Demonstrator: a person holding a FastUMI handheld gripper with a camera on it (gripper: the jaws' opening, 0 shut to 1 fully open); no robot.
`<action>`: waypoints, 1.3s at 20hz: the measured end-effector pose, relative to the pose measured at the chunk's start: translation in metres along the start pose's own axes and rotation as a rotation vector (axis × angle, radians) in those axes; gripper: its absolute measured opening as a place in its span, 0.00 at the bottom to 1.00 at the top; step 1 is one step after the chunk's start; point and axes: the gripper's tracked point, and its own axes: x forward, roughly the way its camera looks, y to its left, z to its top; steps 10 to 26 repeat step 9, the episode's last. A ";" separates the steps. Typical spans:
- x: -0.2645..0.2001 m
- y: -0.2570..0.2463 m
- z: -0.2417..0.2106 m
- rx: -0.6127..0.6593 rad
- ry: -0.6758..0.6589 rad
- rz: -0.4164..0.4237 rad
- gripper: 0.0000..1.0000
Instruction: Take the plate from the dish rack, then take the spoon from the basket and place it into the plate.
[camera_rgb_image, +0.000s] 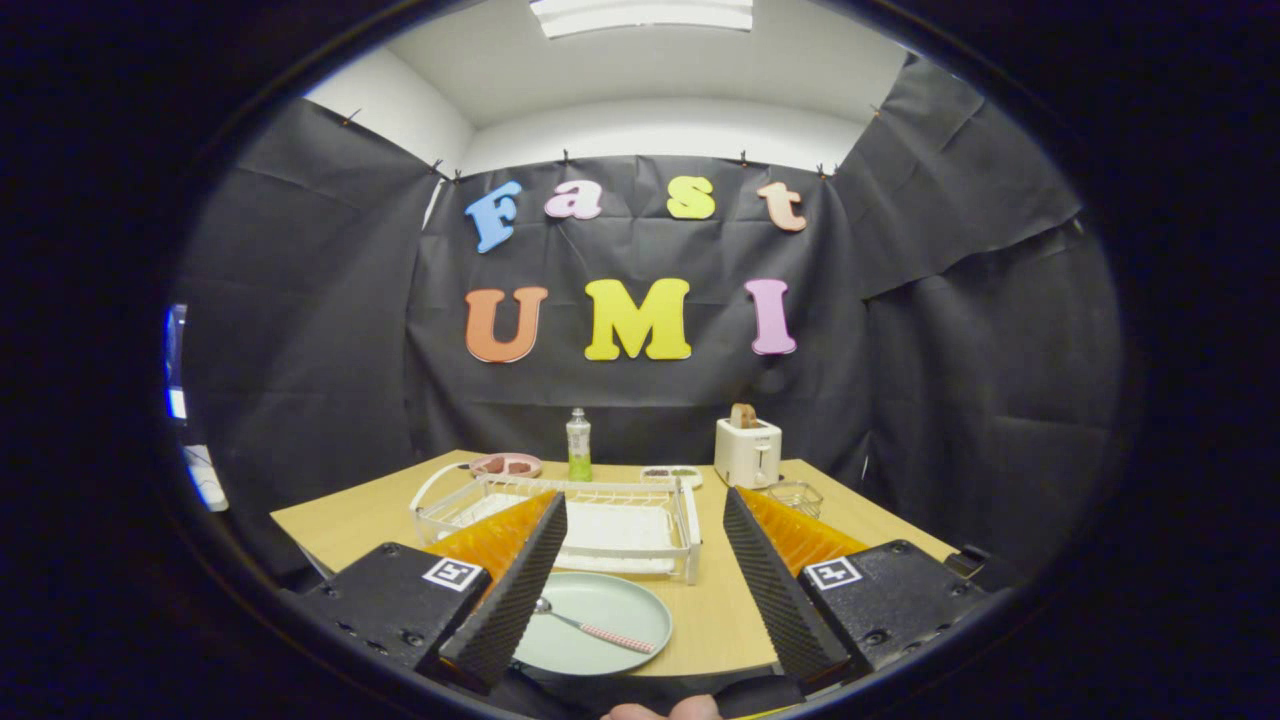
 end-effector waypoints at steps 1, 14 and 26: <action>0.002 -0.002 -0.001 0.005 0.008 -0.004 1.00; 0.005 0.002 0.000 -0.002 0.019 -0.008 1.00; 0.005 0.002 0.000 -0.002 0.019 -0.008 1.00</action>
